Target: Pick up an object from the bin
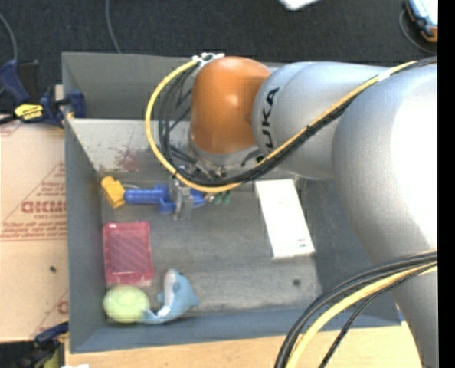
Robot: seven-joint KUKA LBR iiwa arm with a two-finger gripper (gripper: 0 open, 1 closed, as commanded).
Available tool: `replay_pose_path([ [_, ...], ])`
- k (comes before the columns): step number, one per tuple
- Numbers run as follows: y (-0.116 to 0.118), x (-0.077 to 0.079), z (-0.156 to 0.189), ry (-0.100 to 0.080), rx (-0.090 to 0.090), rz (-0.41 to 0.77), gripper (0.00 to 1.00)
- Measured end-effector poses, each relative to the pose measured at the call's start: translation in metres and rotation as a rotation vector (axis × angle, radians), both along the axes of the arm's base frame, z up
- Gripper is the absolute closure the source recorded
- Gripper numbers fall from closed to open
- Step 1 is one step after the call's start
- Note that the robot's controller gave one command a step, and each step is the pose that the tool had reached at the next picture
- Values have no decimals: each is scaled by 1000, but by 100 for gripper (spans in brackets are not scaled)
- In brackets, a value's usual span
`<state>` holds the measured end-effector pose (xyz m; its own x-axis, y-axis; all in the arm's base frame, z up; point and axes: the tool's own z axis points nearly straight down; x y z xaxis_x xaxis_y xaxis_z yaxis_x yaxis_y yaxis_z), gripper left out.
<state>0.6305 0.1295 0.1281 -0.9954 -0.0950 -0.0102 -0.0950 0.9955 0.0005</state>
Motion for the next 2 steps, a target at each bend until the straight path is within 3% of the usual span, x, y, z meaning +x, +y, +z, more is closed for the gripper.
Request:
replay_pose_path([
  [2, 0, 2, 28, -6, 1, -1, 100],
])
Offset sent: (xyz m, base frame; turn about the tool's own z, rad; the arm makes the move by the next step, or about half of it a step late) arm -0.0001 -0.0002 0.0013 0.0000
